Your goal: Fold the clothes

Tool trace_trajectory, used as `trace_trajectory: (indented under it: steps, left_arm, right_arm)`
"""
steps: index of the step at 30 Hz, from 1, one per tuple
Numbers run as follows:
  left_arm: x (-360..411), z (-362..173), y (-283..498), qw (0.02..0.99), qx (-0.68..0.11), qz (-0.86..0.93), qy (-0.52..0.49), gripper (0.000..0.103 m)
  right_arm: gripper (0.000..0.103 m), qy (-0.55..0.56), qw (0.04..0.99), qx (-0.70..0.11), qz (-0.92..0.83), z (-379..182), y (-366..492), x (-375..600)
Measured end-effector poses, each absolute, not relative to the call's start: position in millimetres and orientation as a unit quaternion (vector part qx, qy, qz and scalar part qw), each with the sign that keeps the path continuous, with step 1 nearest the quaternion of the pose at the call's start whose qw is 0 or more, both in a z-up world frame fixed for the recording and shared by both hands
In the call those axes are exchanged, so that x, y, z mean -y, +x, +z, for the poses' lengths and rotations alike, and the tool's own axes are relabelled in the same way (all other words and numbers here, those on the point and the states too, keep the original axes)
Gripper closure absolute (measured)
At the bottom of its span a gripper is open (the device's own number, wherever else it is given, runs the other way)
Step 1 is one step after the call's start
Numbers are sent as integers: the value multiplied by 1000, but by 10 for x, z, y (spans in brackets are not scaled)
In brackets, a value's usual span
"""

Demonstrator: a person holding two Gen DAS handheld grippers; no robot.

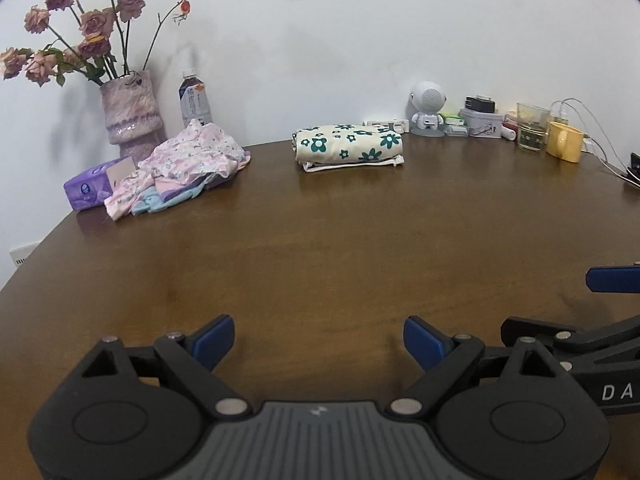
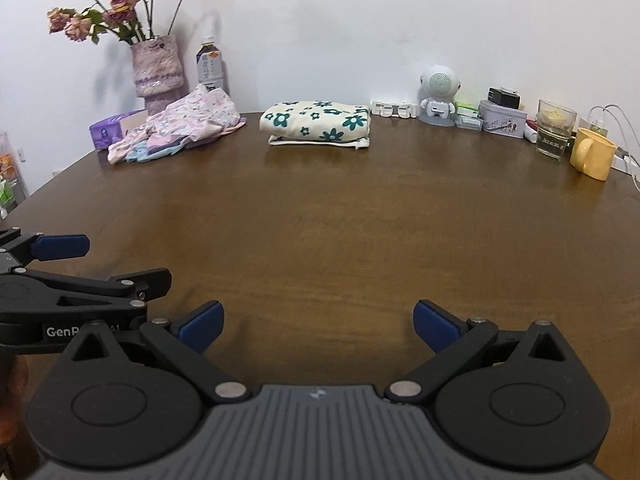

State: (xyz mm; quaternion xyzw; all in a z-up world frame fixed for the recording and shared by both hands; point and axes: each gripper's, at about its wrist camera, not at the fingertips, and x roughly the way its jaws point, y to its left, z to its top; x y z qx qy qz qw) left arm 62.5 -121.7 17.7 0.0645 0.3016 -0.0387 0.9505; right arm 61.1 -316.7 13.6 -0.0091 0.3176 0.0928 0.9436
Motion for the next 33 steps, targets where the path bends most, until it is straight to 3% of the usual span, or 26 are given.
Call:
trace_trajectory:
  steps: [33]
  left_arm:
    - [988, 7, -16, 963, -263, -32, 52, 11]
  right_arm:
    - [0, 8, 955, -284, 84, -57, -35, 3025]
